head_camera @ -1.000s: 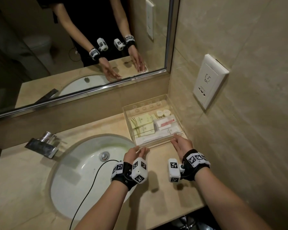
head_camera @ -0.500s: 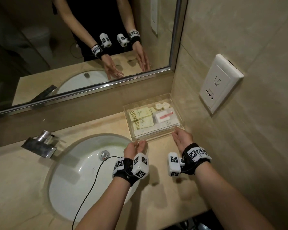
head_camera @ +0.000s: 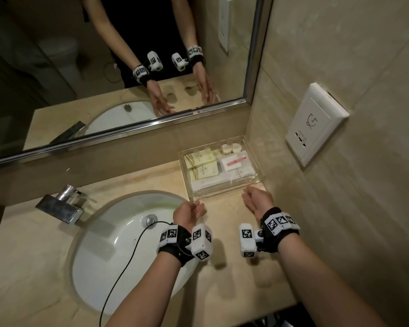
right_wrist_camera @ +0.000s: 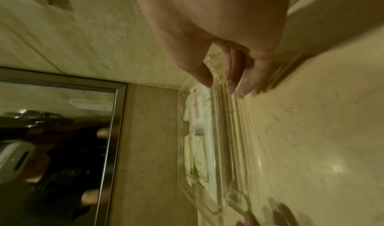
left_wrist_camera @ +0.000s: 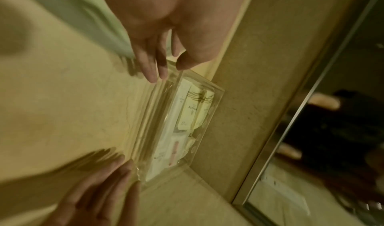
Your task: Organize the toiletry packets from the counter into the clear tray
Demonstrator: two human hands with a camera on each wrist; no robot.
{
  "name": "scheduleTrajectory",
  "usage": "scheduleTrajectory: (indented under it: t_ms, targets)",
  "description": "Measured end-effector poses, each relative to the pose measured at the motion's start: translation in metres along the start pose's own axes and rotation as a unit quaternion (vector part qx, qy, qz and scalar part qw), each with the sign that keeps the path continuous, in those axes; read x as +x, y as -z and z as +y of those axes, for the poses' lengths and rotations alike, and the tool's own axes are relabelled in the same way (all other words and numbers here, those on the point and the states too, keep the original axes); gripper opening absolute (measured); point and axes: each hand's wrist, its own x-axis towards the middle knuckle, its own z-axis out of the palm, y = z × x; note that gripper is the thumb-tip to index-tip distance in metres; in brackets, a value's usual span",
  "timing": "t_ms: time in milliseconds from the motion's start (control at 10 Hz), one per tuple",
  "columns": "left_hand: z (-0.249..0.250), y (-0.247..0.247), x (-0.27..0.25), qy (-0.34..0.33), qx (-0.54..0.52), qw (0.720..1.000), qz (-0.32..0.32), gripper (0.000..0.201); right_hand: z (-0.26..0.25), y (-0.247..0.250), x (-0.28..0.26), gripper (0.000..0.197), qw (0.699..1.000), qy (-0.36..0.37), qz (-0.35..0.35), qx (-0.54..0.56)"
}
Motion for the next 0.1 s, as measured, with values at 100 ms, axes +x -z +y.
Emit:
scheduleTrajectory:
  t_ms: [100]
  targets:
    - [0.0065, 0.0104, -0.0058, -0.053, 0.065, 0.996, 0.026, 0.012, 0.0052, -0.0010, -0.0101, 0.019, 0.997, 0.008, -0.015, -0.074]
